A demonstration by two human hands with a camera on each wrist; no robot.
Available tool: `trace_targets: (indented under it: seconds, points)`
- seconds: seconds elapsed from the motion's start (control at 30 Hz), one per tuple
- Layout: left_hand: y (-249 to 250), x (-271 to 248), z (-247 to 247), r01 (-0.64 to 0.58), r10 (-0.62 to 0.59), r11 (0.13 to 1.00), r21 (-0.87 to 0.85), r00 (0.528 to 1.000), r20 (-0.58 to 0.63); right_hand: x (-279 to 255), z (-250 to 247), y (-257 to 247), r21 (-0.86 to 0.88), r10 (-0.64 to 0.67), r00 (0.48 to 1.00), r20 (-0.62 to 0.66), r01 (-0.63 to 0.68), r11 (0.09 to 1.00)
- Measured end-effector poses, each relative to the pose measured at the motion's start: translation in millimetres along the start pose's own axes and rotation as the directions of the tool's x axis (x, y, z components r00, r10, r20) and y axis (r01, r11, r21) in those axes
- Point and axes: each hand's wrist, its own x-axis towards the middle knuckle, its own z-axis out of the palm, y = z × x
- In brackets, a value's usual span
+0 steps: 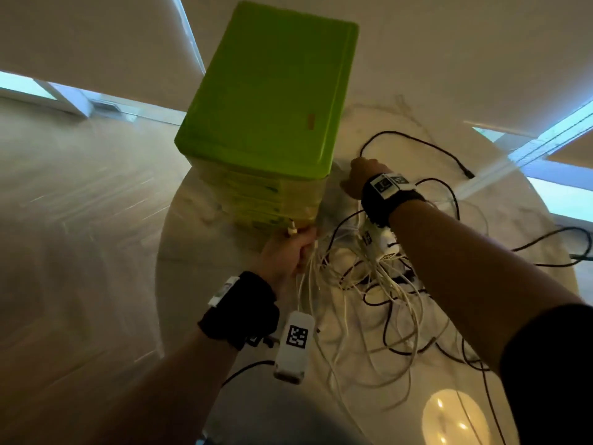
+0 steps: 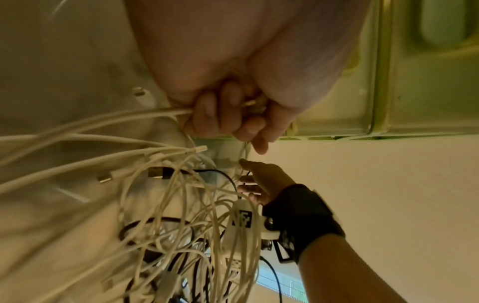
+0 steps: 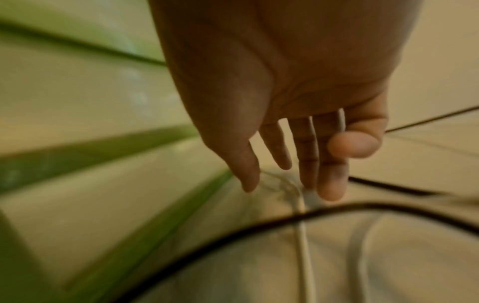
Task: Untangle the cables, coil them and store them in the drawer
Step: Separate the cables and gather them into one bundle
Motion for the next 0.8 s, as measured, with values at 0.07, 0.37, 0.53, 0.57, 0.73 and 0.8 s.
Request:
trace_targets:
  seconds: [0.07, 0.37, 0.53, 0.57, 0.73, 0.8]
  points:
    - [-4, 1, -3, -0.015, 0.014, 0.998, 0.065, 1.0, 0.012, 8, 9, 3, 0.01, 0.004, 1.0, -0.01, -0.004, 1.0]
    - [-3, -4, 0, -0.033, 0.034, 0.999, -0.02, 0.998, 0.052, -35, -8, 24, 0.513, -0.08, 0.983, 0.162, -0.015, 0.858]
    - [2, -18, 8, -0.08, 0.091, 0.988, -0.134, 0.993, 0.077, -107, -20, 36, 0.657, -0.256, 0.965, 0.058, 0.157, 0.738]
    - [4, -23, 12, -0.113, 0.121, 0.988, -0.108, 0.99, 0.068, -120, -20, 35, 0.676, -0.28, 0.96, 0.009, 0.2, 0.709]
    - [8, -55, 30, -0.321, 0.324, 0.946, -0.057, 0.944, 0.067, -171, -12, 25, 0.711, -0.359, 0.926, -0.114, 0.328, 0.621]
    - [14, -68, 39, -0.358, 0.368, 0.928, -0.104, 0.925, 0.099, -189, -8, 20, 0.725, -0.418, 0.902, -0.105, 0.357, 0.589]
